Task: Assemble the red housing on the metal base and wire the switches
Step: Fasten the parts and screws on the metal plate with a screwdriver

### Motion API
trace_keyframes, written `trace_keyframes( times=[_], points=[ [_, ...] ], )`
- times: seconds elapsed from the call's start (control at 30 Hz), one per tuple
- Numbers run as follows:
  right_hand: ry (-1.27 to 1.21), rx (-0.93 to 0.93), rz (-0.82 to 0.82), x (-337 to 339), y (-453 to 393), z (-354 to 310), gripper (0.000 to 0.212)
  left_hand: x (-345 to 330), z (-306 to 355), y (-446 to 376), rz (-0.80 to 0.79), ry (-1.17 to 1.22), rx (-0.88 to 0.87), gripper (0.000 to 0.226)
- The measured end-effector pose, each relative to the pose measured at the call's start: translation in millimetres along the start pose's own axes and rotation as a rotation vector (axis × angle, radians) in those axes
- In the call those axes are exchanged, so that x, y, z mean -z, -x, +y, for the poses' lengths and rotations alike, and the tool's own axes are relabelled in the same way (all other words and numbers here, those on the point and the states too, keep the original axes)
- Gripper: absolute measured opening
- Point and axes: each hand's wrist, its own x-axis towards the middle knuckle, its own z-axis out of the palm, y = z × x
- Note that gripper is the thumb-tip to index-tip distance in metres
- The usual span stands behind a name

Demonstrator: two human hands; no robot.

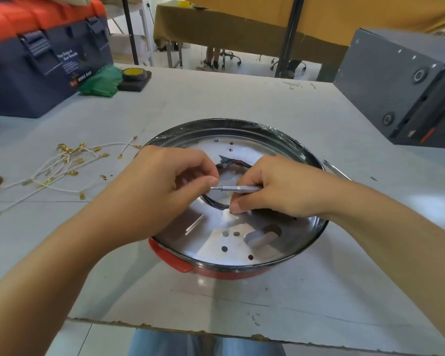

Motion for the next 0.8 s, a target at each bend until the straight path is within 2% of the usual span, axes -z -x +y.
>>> trace_keyframes(
  times=[0.23,0.3,0.4,0.53,0.6,0.7,0.8],
  points=[
    [-0.009,0.014,0.006,-1,2,-1,0.034,7,4,0,0.081,0.185,-0.081,0.008],
    [-0.007,0.022,0.008,-1,2,-1,0.034,10,9,0,0.013,0.232,-0.147,0.011],
    [-0.006,0.034,0.002,-1,3,-1,0.044,4,16,-2,-0.147,0.199,-0.284,0.010],
    [-0.015,0.036,-0.009,-2,3,-2,0.050,-10,17,-6,-0.217,0.113,-0.361,0.010],
    [-0.019,0.034,0.009,-3,3,-2,0.045,-8,13,-6,-0.263,0.053,-0.368,0.012],
    [-0.034,0.026,0.033,-5,3,-3,0.024,1,10,-5,-0.287,0.025,-0.374,0.011],
    [-0.041,0.031,0.033,-5,4,-3,0.028,0,11,-4,-0.281,0.013,-0.368,0.011]
  ],
)
